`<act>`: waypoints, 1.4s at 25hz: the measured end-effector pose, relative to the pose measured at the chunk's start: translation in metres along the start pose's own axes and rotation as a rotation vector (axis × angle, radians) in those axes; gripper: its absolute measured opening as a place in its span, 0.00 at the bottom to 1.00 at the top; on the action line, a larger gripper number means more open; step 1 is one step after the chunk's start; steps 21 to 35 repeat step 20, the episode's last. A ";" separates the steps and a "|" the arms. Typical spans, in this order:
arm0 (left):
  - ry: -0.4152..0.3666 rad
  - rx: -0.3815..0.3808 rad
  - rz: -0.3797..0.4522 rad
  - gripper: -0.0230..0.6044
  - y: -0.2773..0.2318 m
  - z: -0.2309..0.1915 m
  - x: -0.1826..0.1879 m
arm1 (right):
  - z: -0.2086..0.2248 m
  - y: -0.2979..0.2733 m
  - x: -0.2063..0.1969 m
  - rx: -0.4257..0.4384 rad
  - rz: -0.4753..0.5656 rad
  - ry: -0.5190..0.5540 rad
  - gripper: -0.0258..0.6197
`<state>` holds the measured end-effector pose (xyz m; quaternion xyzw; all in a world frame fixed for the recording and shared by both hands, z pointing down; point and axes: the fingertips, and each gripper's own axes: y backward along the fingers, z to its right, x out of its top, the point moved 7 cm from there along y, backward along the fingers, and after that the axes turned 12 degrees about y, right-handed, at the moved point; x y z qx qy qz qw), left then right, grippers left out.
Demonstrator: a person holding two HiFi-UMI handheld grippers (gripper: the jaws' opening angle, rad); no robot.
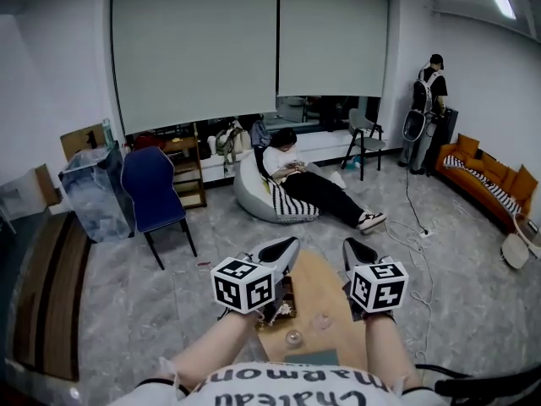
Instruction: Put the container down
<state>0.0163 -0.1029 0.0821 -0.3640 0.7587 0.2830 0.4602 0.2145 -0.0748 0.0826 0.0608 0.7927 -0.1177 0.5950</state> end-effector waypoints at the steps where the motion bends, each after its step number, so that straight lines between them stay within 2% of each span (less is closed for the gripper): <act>1: 0.000 0.004 -0.001 0.06 0.000 0.000 -0.001 | 0.000 -0.001 -0.001 0.002 -0.005 0.001 0.08; 10: 0.005 0.027 0.003 0.06 0.006 -0.005 0.000 | -0.001 -0.003 -0.006 -0.002 -0.024 0.011 0.08; 17: -0.001 0.029 0.002 0.06 0.009 -0.006 0.002 | 0.002 -0.003 -0.008 -0.012 -0.024 -0.020 0.08; 35: 0.002 0.030 0.003 0.06 0.009 -0.006 0.001 | 0.002 -0.003 -0.011 -0.010 -0.027 -0.019 0.08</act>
